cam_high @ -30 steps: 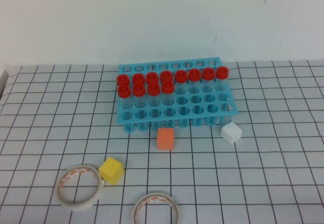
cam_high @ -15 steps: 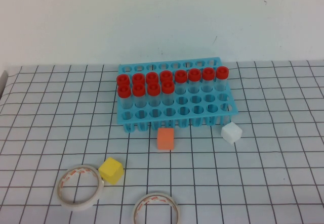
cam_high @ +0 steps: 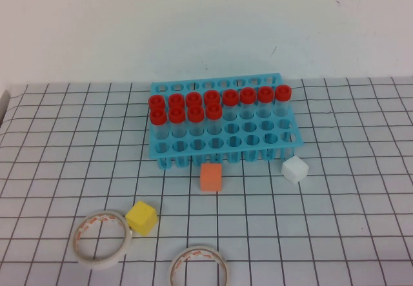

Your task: Place the test tubes

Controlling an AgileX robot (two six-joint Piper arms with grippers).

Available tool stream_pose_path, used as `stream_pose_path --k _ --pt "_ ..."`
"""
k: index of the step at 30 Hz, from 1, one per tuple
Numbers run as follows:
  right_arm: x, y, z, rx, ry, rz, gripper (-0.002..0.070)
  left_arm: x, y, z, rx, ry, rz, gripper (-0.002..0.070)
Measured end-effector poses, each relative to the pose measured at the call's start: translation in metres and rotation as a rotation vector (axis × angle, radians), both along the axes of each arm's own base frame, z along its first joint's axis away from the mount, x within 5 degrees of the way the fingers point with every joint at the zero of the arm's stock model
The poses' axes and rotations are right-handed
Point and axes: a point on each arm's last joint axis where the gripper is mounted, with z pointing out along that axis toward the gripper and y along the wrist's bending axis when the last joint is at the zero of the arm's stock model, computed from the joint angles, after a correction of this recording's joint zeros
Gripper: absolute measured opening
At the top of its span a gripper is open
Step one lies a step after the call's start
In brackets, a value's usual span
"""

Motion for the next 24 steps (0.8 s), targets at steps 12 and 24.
stream_pose_path --k 12,24 --pt "0.0 0.0 0.0 0.0 0.0 0.0 -0.0001 0.0 0.0005 0.0 0.0 0.0 0.009 -0.0001" --pt "0.0 0.0 0.0 0.0 0.0 0.0 -0.0001 0.0 0.0005 0.0 0.0 0.0 0.009 -0.0001"
